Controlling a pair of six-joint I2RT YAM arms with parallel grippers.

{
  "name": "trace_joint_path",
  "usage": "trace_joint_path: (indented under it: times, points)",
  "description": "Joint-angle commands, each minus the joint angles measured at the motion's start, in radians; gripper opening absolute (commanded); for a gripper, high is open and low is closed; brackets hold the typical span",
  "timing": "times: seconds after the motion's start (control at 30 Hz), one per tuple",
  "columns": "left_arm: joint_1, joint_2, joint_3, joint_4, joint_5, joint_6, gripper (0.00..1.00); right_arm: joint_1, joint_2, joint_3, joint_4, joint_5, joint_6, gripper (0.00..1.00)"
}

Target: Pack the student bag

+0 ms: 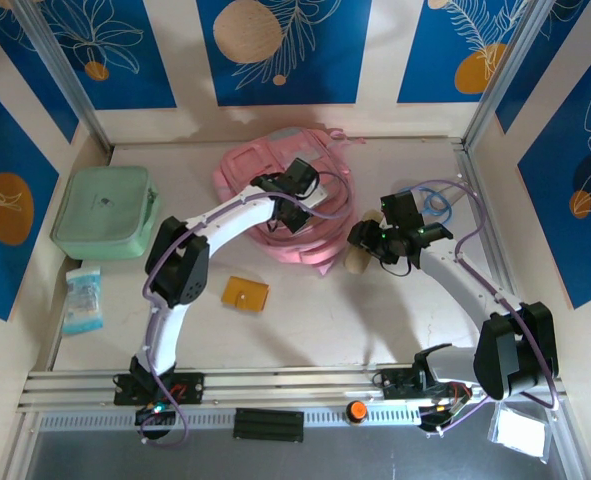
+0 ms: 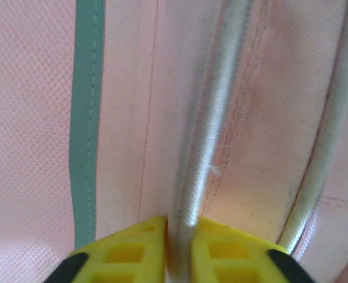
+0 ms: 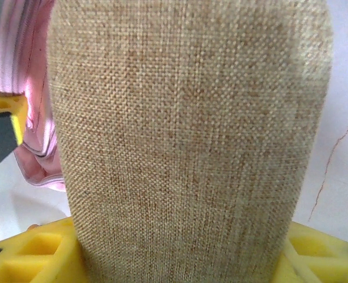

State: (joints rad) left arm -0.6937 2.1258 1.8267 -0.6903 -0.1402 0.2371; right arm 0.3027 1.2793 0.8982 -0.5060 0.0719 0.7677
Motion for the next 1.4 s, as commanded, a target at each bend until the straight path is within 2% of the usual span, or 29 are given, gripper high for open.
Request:
trace_joint_path:
  times: [0.0,0.2,0.4,0.6,0.97,1.07,1.2,1.27,1.37]
  points:
    - [0.015,-0.107,-0.009,0.061,-0.004,-0.038,0.0,-0.015,-0.023,-0.025,0.038,-0.052,0.016,0.55]
    - [0.017,-0.198,-0.032,0.09,0.065,-0.061,0.0,-0.039,-0.038,-0.044,0.082,-0.117,0.024,0.55]
    - [0.015,-0.31,-0.059,0.147,0.19,-0.11,0.0,-0.042,-0.049,-0.039,0.15,-0.219,0.028,0.56]
    - [0.012,-0.394,-0.06,0.206,0.285,-0.182,0.0,-0.05,0.02,0.0,0.244,-0.319,0.112,0.56]
    - [0.013,-0.412,-0.025,0.264,0.196,-0.268,0.0,-0.03,0.359,0.242,0.389,-0.39,0.325,0.55]
    - [0.014,-0.396,-0.006,0.258,0.2,-0.279,0.0,-0.008,0.473,0.346,0.384,-0.38,0.378,0.59]
    - [0.015,-0.389,0.003,0.264,0.199,-0.292,0.0,0.011,0.595,0.449,0.424,-0.405,0.432,0.75]
    - [0.017,-0.39,0.002,0.264,0.2,-0.296,0.0,0.022,0.615,0.483,0.397,-0.401,0.42,0.81]
    - [0.019,-0.389,-0.001,0.259,0.198,-0.297,0.0,0.036,0.588,0.463,0.351,-0.355,0.395,0.83]
